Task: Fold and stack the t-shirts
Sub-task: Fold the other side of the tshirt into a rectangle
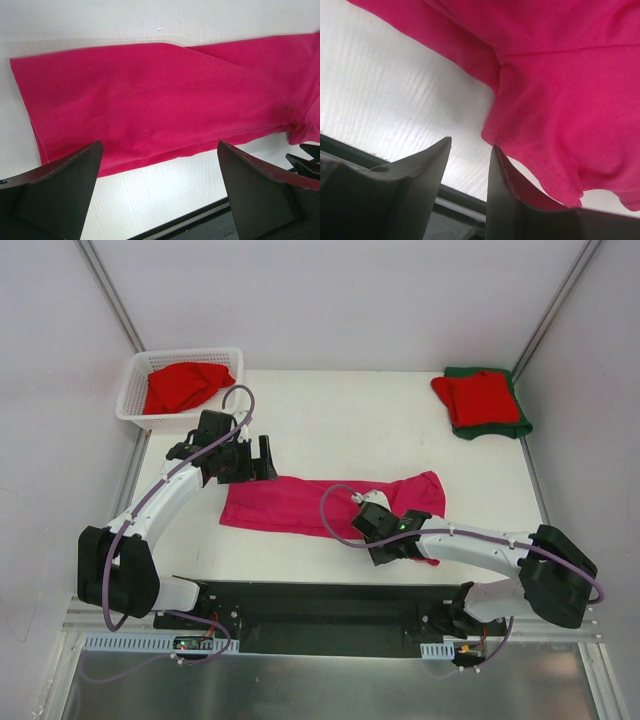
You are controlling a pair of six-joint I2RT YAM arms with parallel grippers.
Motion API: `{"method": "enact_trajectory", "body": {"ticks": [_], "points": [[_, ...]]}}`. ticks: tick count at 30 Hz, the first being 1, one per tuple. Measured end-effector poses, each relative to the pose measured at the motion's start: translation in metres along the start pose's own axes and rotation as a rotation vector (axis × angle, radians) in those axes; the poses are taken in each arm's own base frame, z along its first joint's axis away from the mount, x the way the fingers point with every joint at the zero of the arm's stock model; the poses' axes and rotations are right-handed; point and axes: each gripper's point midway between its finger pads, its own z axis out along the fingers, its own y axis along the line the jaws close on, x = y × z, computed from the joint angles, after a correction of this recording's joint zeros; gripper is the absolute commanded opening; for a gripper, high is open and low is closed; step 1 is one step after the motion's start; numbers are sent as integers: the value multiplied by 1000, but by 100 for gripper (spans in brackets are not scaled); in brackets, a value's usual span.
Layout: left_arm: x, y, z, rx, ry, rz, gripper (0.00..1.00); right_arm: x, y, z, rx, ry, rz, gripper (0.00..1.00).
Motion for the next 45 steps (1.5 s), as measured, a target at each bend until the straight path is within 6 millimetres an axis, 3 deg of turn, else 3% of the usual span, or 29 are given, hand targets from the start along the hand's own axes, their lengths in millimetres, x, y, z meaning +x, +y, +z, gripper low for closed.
{"method": "enact_trajectory", "body": {"ticks": [9, 22, 34, 40, 45], "points": [[0, 0, 0, 1, -1, 0, 99, -11, -2, -8, 31, -42, -11, 42], [2, 0, 0, 0, 1, 0, 99, -1, -6, 11, 122, -3, -57, 40], [4, 1, 1, -2, 6, -2, 99, -10, -9, 15, 200, -32, -49, 34], [4, 1, 1, -2, 6, -2, 99, -13, -13, 17, 245, -36, -42, 25], [4, 1, 1, -2, 6, -2, 99, -11, -15, 17, 259, -32, -33, 6]]}}
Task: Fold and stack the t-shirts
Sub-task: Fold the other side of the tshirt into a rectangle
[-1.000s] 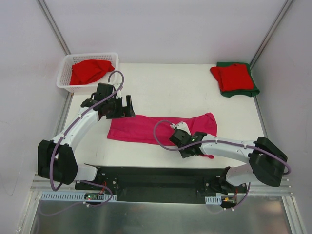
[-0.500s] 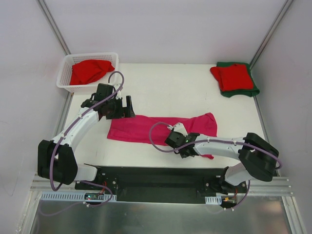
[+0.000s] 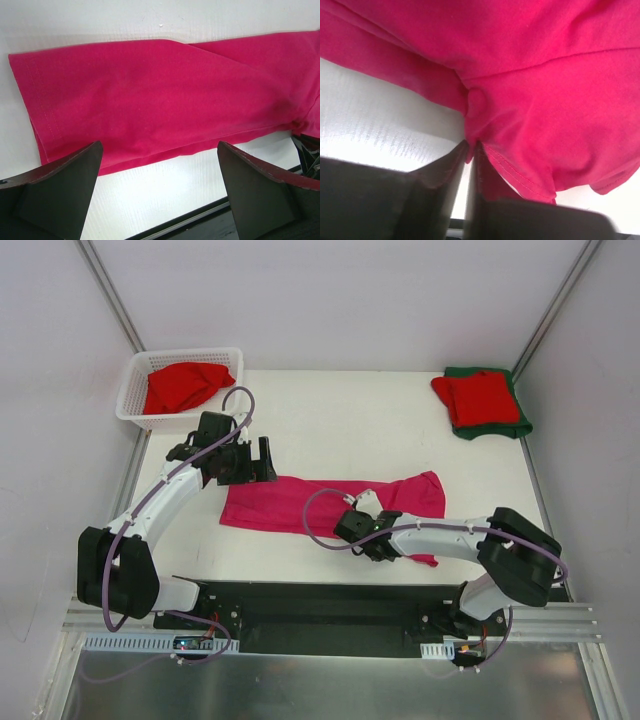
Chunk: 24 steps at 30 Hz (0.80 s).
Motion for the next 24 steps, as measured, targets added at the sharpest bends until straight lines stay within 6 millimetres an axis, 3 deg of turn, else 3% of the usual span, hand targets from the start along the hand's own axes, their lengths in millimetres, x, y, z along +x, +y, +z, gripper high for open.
{"method": "enact_trajectory", "body": {"ticks": [2, 8, 12, 19, 24], "points": [[0, 0, 0, 0, 0, 0, 99, 1, -1, 0, 4, 3, 0, 1], [0, 0, 0, 0, 0, 0, 99, 7, -3, -3, 16, 19, -6, 1], [0, 0, 0, 0, 0, 0, 99, 5, -7, -17, 10, 14, -12, 1], [0, 0, 0, 1, 1, 0, 99, -40, -10, -61, -41, -94, 49, 1], [0, 0, 0, 1, 1, 0, 99, -52, -12, -67, -29, -117, 41, 1]]}}
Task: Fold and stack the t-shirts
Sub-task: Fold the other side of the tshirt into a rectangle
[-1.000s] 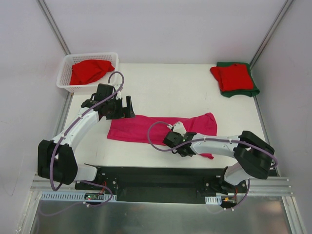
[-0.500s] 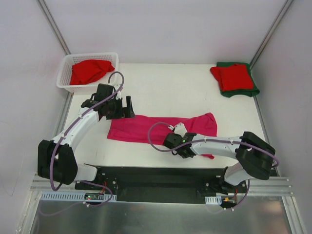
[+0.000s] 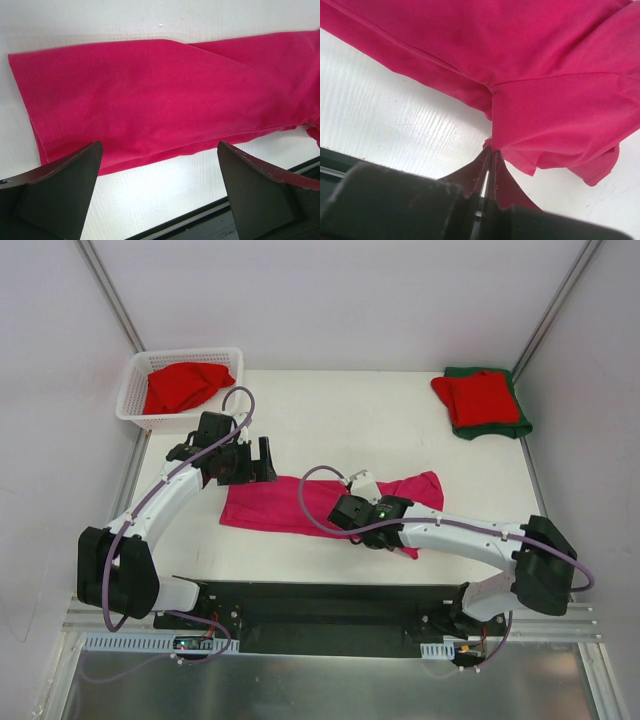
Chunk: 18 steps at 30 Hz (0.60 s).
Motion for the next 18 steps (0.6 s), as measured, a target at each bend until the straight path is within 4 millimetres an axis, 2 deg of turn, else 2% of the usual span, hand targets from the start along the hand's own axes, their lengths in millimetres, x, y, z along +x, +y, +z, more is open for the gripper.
{"method": "enact_trajectory", "body": {"ticks": [6, 13, 18], "points": [[0, 0, 0, 0, 0, 0, 99, 8, 5, 15, 43, 49, -70, 1], [0, -1, 0, 7, 2, 0, 99, 11, 10, 17, 24, 71, -88, 1], [1, -4, 0, 24, 9, 0, 99, 19, 21, 23, -42, 82, -97, 1]]}}
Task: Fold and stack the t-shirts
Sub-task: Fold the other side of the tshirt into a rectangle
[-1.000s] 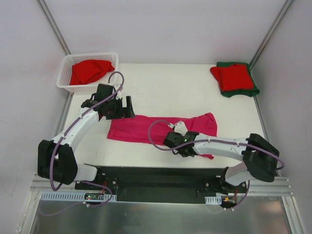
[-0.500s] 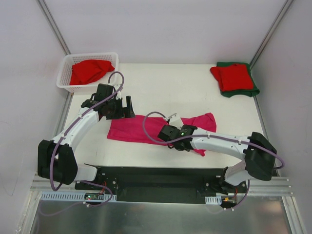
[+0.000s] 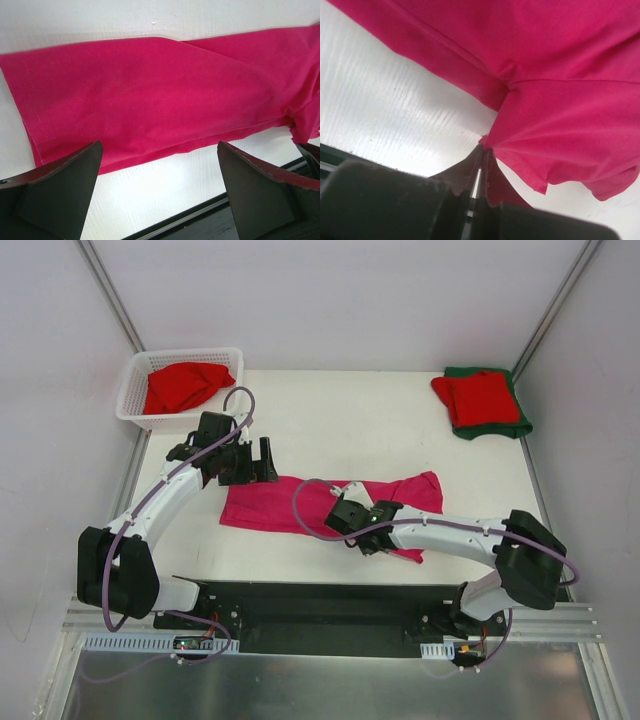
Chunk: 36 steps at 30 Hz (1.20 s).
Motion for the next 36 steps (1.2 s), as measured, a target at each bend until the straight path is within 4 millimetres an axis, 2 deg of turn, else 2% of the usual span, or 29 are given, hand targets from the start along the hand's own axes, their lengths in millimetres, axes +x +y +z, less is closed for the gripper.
{"method": "enact_trajectory", "body": {"ticks": [4, 8, 14, 19, 24, 29, 32, 36], "points": [[0, 0, 0, 0, 0, 0, 99, 9, 4, 1, -77, 16, 2, 1], [0, 0, 0, 0, 0, 0, 99, 5, -1, -6, -154, 0, 41, 1], [0, 0, 0, 1, 1, 0, 99, -9, -23, -25, -291, -51, 153, 1], [0, 0, 0, 0, 2, -1, 99, -15, -37, -26, -398, -25, 222, 1], [0, 0, 1, 0, 2, -1, 99, -10, -24, -21, -490, 50, 176, 1], [0, 0, 1, 0, 2, -1, 99, -15, -9, -14, -550, 104, 130, 1], [0, 0, 1, 0, 2, -1, 99, -24, -4, -10, -566, 112, 111, 1], [0, 0, 1, 0, 2, -1, 99, -47, 0, -1, -576, 95, 101, 1]]}}
